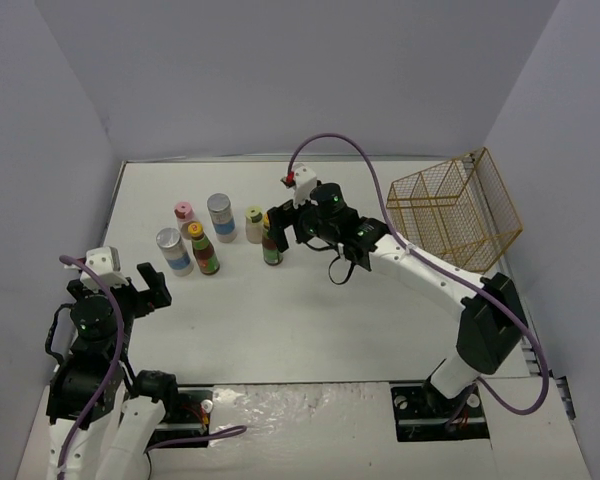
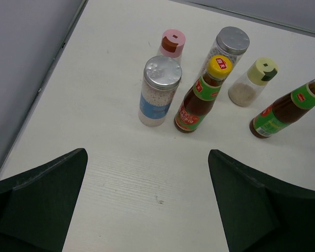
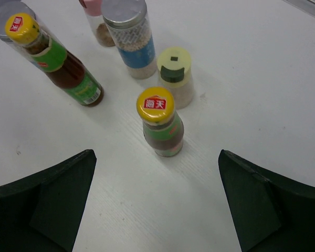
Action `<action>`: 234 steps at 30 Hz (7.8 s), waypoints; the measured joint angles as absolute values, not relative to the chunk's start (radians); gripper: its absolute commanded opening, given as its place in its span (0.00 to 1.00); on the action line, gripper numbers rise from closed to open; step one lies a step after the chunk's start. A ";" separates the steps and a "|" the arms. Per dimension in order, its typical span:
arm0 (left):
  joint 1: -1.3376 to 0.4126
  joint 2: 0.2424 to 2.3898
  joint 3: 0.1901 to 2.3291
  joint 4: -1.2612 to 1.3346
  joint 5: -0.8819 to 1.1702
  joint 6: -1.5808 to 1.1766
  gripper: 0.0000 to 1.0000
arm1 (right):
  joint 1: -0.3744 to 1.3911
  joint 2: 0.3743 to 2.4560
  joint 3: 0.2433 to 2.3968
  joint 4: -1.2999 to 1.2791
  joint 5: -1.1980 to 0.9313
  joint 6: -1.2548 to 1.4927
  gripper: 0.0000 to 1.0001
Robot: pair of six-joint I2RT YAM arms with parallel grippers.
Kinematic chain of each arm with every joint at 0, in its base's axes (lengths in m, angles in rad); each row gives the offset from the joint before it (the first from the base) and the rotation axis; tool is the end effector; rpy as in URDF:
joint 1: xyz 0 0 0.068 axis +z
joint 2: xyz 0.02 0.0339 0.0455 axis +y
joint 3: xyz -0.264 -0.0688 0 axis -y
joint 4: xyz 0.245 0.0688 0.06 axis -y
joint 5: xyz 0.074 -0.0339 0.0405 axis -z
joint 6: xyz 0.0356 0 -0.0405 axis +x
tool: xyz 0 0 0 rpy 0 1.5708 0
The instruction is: Organize the condiment bottles
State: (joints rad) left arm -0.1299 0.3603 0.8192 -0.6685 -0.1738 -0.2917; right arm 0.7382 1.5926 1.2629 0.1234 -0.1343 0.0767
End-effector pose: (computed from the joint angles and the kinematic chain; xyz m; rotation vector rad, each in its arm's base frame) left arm 0.0729 -0.0033 0.3462 -0.2683 1.7593 -0.1495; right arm 0.2808 0.2619 0.3325 -0.6880 1.6962 0.7012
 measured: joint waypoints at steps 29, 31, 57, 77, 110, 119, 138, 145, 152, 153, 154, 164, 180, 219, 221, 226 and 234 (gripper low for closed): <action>-0.130 0.384 0.818 -0.669 -0.174 -0.292 0.97 | 0.767 1.884 1.343 0.331 -0.077 0.020 0.00; -0.130 0.384 0.818 -0.669 -0.174 -0.292 0.97 | 0.767 1.864 1.326 0.319 -0.064 0.020 0.00; -0.133 0.384 0.818 -0.669 -0.174 -0.292 0.97 | 0.024 1.424 1.651 -0.111 0.323 0.045 0.00; -0.145 0.384 0.818 -0.669 -0.174 -0.292 0.97 | -0.209 1.660 1.722 -0.121 0.243 0.089 0.00; -0.150 0.382 0.818 -0.669 -0.173 -0.292 0.97 | -0.216 1.732 1.340 0.223 0.070 0.043 0.36; -0.150 0.382 0.818 -0.669 -0.173 -0.292 0.97 | -0.216 1.732 1.332 0.240 0.054 0.045 0.46; -0.150 0.372 0.818 -0.670 -0.173 -0.292 0.97 | -0.215 1.685 1.329 0.250 0.018 0.048 0.63; -0.150 0.369 0.818 -0.670 -0.170 -0.292 0.97 | -0.203 1.624 1.384 0.160 -0.006 0.052 0.86; -0.150 0.369 0.818 -0.670 -0.158 -0.292 0.97 | -0.068 1.488 1.459 0.049 -0.060 0.048 1.00; -0.150 0.370 0.818 -0.670 -0.156 -0.292 0.97 | -0.031 1.460 1.459 0.038 -0.076 0.050 1.00; -0.150 0.371 0.818 -0.669 -0.155 -0.292 0.97 | 0.009 1.434 1.456 0.033 -0.093 0.051 1.00; -0.150 0.539 0.809 -0.597 -0.089 -0.293 0.97 | 0.377 1.296 1.227 0.081 -0.198 0.081 1.00; -0.244 1.136 1.019 -0.399 -0.111 -0.314 0.92 | 0.434 1.081 0.897 0.131 -0.253 0.117 1.00; -0.760 1.579 1.252 -0.262 -0.144 -0.362 0.18 | 0.434 0.766 0.752 0.053 -0.197 0.157 1.00; -0.785 1.611 1.283 -0.250 -0.131 -0.359 0.39 | 0.434 0.763 0.752 0.043 -0.187 0.157 1.00; -0.804 1.642 1.307 -0.242 -0.108 -0.362 0.71 | 0.434 0.762 0.745 0.032 -0.174 0.157 1.00; -0.804 1.636 1.333 -0.283 -0.122 -0.374 0.97 | 0.434 0.771 0.744 0.020 -0.171 0.156 1.00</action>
State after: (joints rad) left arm -0.8040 1.6359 1.3333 -0.2831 -0.1215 -0.3741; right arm 0.4339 0.7715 0.7441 0.0201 -0.1715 0.1559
